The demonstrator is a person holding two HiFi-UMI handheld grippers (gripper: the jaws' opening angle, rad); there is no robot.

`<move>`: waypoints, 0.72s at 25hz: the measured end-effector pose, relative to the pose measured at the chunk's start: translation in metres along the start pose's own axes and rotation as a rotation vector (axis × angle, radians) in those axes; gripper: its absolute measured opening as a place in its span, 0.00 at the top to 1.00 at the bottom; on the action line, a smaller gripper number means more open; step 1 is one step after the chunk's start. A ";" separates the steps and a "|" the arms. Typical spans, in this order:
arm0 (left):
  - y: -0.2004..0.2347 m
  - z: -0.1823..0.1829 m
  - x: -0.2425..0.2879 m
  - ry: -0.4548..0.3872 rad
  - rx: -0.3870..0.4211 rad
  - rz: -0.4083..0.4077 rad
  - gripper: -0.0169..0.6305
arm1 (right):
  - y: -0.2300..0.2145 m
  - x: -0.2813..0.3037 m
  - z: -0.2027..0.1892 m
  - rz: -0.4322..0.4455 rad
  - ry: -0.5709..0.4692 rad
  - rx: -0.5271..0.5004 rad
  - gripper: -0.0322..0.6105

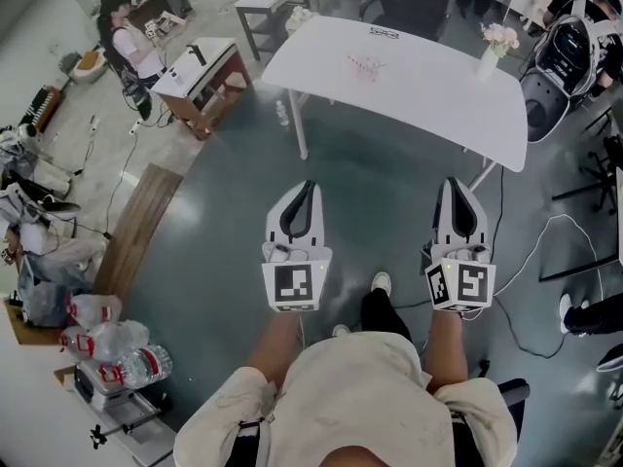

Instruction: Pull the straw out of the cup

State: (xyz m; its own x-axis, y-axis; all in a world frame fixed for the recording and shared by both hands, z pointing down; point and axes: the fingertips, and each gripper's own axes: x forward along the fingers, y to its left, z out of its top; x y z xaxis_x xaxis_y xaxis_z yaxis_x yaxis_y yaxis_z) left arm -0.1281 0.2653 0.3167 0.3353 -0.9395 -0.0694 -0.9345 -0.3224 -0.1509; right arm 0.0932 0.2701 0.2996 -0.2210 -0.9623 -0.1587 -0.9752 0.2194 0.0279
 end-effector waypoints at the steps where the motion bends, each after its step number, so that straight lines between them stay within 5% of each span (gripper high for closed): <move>1: -0.001 -0.001 0.009 0.004 0.004 0.000 0.95 | -0.006 0.008 -0.003 -0.001 0.006 0.003 0.95; 18: -0.046 -0.008 0.170 0.041 0.011 0.002 0.95 | -0.117 0.116 -0.036 0.065 0.006 0.004 0.95</move>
State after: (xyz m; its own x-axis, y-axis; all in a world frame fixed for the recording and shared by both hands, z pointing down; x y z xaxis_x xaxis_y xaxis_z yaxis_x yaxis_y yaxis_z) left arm -0.0289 0.1197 0.3202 0.3284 -0.9441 -0.0293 -0.9336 -0.3198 -0.1617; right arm 0.1818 0.1268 0.3138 -0.2844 -0.9468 -0.1505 -0.9587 0.2825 0.0341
